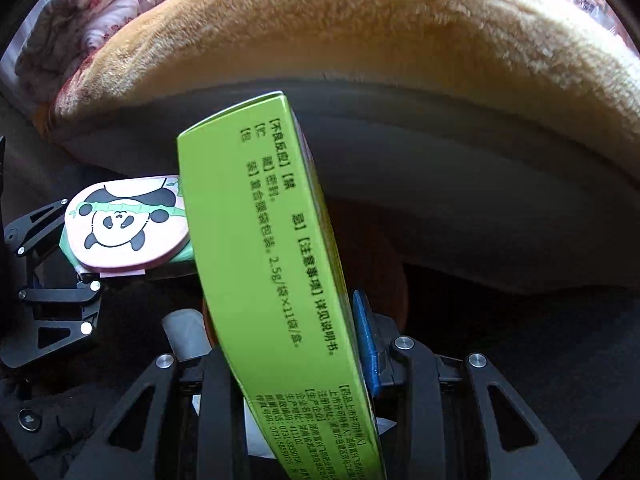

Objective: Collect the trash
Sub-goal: 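Open both tools over the orange bucket to drop the items, then grasp the torn white milk carton with the right tool, then lift the milk carton off the blanket with the right tool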

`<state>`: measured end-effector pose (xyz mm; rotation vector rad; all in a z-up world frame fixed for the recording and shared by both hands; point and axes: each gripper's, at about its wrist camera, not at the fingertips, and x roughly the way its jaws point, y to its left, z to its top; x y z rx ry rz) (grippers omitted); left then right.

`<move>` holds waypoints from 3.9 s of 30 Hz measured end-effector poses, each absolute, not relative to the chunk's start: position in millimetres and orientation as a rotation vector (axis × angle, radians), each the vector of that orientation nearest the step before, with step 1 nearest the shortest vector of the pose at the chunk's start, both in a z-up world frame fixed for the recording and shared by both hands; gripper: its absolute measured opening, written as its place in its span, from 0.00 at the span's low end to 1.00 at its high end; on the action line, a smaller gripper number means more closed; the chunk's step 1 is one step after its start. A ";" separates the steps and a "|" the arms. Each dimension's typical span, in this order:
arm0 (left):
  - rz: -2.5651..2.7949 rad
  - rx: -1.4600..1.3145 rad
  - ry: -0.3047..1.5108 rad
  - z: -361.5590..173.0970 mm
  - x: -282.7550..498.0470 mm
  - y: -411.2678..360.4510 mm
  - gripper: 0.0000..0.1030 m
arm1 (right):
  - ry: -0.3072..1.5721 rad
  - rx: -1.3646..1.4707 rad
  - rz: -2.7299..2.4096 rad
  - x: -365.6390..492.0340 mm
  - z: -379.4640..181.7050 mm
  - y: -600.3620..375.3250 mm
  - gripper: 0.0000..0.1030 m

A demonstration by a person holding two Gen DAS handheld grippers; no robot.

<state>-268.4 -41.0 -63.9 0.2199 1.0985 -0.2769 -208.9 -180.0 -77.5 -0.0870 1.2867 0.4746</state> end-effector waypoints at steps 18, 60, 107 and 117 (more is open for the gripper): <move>-0.267 0.178 1.262 -101.8 -236.8 -31.4 0.76 | 1.422 -0.096 0.498 -192.3 -117.3 -173.6 0.85; -0.215 -0.058 0.829 59.0 -160.3 -5.9 0.82 | 0.908 -0.029 0.456 -8.1 61.8 -204.8 0.86; -0.220 0.024 0.884 50.5 -109.9 -39.4 0.82 | 0.980 0.097 0.501 16.5 29.2 -216.3 0.59; -0.236 0.007 0.892 47.6 -106.1 -42.0 0.82 | 0.928 0.007 0.434 -3.7 35.4 -221.0 0.60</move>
